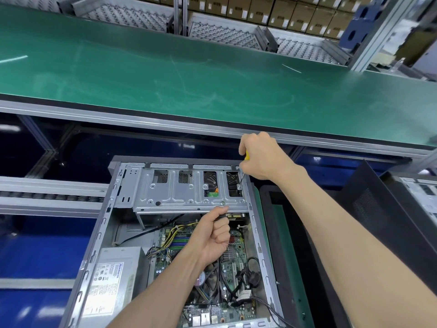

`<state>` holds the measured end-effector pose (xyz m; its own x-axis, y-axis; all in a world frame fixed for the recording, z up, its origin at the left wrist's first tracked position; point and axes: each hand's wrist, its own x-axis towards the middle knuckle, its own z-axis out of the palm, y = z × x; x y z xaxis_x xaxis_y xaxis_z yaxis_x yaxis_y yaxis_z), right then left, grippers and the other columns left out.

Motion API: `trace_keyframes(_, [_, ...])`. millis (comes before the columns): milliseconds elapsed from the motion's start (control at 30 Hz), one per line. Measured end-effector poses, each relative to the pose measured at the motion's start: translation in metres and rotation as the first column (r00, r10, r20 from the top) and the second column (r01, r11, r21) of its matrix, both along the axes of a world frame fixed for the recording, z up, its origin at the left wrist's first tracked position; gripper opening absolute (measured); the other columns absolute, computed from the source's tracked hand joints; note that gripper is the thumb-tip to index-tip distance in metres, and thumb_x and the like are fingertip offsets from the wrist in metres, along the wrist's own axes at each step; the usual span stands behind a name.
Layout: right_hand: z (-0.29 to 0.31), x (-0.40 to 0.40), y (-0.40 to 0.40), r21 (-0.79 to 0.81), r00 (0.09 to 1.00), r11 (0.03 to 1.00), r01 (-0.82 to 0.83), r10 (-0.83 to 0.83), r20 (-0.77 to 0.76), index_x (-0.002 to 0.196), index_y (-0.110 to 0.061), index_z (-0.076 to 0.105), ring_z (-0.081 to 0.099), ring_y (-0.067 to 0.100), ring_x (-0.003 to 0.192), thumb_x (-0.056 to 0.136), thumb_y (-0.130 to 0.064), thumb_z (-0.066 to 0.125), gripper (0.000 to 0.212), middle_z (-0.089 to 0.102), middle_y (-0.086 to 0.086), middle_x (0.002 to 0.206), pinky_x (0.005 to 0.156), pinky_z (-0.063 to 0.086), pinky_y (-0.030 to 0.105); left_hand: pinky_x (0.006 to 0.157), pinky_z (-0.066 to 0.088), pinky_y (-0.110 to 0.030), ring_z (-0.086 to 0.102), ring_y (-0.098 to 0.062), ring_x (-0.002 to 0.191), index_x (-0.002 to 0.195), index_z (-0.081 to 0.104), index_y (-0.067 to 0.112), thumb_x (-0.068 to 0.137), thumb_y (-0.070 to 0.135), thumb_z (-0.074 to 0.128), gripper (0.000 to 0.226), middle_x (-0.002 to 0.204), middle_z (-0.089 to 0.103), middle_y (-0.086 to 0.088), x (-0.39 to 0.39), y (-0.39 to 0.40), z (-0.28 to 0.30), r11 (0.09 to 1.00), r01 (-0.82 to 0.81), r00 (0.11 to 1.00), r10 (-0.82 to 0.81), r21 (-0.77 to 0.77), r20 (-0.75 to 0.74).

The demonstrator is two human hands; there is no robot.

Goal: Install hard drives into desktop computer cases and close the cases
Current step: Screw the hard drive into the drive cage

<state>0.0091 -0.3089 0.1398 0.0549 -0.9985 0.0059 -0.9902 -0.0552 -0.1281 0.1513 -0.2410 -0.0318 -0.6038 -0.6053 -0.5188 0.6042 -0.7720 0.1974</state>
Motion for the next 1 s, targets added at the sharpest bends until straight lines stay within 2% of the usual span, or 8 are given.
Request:
trace_keyframes(167, [-0.005,0.000,0.001,-0.099,0.999,0.995,0.027,-0.031,-0.038,0.099,-0.013,0.052,0.049,0.031,0.081,0.092,-0.037,0.067,0.028,0.050,0.007,0.091,0.069,0.044,0.039,0.035,0.007,-0.019,0.006,-0.008,0.044,0.060,0.046,0.020,0.078,0.010,0.073,0.034,0.051,0.016,0.009,-0.001,0.000,0.001,1.000,-0.015,1.000,0.015,0.008,0.006])
trace_keyframes(333, [-0.003,-0.006,-0.002,-0.004,0.999,0.999,-0.032,0.032,0.028,0.105,-0.016,0.058,0.051,0.028,0.092,0.081,-0.013,0.066,0.026,0.061,0.009,0.099,0.069,0.042,0.034,0.037,0.006,-0.020,0.006,-0.008,0.044,0.058,0.044,0.021,0.079,0.011,0.073,0.037,0.050,0.017,0.010,0.000,0.000,0.001,1.000,-0.010,1.000,0.010,0.003,0.008])
trace_keyframes(400, [-0.005,-0.005,-0.001,-0.059,1.000,0.998,0.014,-0.014,-0.009,0.097,-0.012,0.060,0.050,0.032,0.090,0.086,-0.020,0.068,0.016,0.053,0.009,0.094,0.070,0.042,0.036,0.038,0.006,-0.020,0.006,-0.008,0.044,0.059,0.044,0.021,0.080,0.011,0.072,0.036,0.050,0.017,0.010,0.000,0.000,0.002,1.000,-0.010,1.000,0.010,0.002,0.011])
trace_keyframes(500, [-0.003,-0.001,0.001,-0.069,0.998,0.997,0.041,-0.044,-0.042,0.091,-0.011,0.061,0.051,0.033,0.085,0.090,-0.031,0.069,0.022,0.050,0.008,0.090,0.069,0.045,0.038,0.037,0.006,-0.020,0.006,-0.008,0.044,0.060,0.044,0.021,0.080,0.011,0.072,0.036,0.050,0.017,0.009,0.001,0.001,0.002,1.000,-0.009,1.000,0.009,0.001,0.003])
trace_keyframes(567, [0.001,0.000,0.000,-0.006,1.000,1.000,-0.012,0.012,-0.006,0.096,-0.013,0.063,0.057,0.032,0.090,0.082,-0.020,0.068,0.016,0.060,0.009,0.094,0.072,0.050,0.037,0.036,0.007,-0.020,0.006,-0.008,0.044,0.059,0.044,0.021,0.079,0.011,0.072,0.037,0.049,0.018,0.009,0.001,0.001,0.002,1.000,-0.007,1.000,0.007,0.002,0.003])
trace_keyframes(700, [0.001,0.001,-0.001,0.010,0.999,0.999,-0.034,0.034,-0.008,0.105,-0.010,0.065,0.057,0.033,0.097,0.077,-0.006,0.065,0.029,0.062,0.012,0.102,0.070,0.044,0.033,0.037,0.006,-0.020,0.006,-0.009,0.044,0.059,0.044,0.021,0.079,0.010,0.073,0.037,0.050,0.017,0.009,0.000,0.001,0.001,1.000,-0.011,1.000,0.011,0.010,0.011])
trace_keyframes(867, [-0.008,0.004,-0.002,-0.112,0.999,0.993,0.032,-0.037,-0.039,0.099,-0.008,0.060,0.051,0.034,0.085,0.087,-0.021,0.069,0.020,0.047,0.008,0.091,0.067,0.044,0.037,0.037,0.007,-0.020,0.006,-0.009,0.044,0.058,0.043,0.021,0.079,0.010,0.073,0.038,0.050,0.017,0.009,0.000,0.000,-0.001,1.000,-0.010,1.000,0.010,0.014,0.014])
trace_keyframes(1000, [-0.009,0.002,-0.001,-0.124,0.999,0.991,0.051,-0.052,-0.006,0.100,-0.011,0.056,0.049,0.030,0.081,0.089,-0.032,0.070,0.026,0.049,0.007,0.090,0.065,0.040,0.036,0.037,0.006,-0.020,0.006,-0.008,0.044,0.059,0.044,0.021,0.079,0.010,0.073,0.036,0.050,0.016,0.009,0.000,0.001,0.000,1.000,-0.014,1.000,0.014,0.022,0.012])
